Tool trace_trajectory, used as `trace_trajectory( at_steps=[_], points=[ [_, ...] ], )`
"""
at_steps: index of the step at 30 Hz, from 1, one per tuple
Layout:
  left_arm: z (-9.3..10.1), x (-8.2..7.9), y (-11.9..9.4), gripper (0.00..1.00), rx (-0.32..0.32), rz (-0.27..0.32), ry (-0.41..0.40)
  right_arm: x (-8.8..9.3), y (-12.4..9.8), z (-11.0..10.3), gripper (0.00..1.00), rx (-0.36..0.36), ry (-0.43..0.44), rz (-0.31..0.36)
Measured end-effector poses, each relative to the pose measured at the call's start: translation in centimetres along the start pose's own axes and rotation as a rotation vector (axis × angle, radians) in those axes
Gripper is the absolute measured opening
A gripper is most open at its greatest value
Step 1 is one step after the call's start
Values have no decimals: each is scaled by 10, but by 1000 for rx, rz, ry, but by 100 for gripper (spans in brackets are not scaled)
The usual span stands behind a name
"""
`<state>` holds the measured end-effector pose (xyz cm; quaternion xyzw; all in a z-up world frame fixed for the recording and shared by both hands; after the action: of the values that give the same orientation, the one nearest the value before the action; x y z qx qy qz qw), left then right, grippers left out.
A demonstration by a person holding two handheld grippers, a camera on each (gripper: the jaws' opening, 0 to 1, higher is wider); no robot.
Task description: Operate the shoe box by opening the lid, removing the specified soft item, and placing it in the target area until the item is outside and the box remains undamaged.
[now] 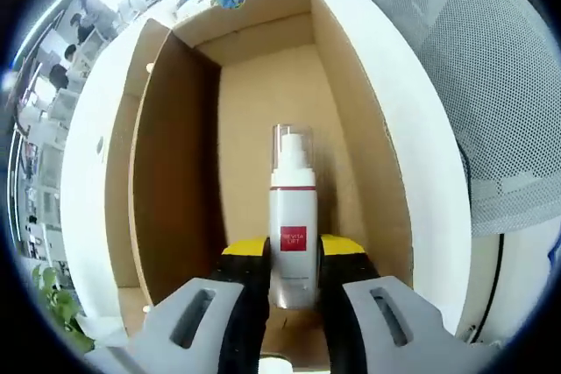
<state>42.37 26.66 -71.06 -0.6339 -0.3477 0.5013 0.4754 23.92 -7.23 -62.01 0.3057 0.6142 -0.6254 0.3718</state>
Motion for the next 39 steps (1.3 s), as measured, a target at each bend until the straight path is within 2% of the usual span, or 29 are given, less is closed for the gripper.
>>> trace_trajectory(
  at_steps=[15, 23, 35, 39],
  points=[
    [-5, -8, -28, 19, -89, 52, -53, -9, 2, -17, 72, -68, -4, 10],
    [-3, -12, -36, 19, -112, 75, -75, -14, 5, -28, 65, -102, 11, 14],
    [0, -18, -47, 19, -146, 108, -70, -26, 11, -49, 61, -173, 53, 23],
    [2, -21, -51, 19, -159, 115, -64, -29, 13, -56, 61, -190, 43, 23]
  ],
)
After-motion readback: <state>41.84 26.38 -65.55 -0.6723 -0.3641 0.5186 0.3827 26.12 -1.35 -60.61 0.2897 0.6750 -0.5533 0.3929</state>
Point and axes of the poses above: the point that each gripper's makers call its tool centre point, and the gripper's own axes: y roughly forward along the fingers, z roughly to its right, x roughly out of its underside, the point moved 4 cm from there along -y, roughly backward along the fingers, and after that the axes turned 7 degrees about x, right-handed, at the moved point
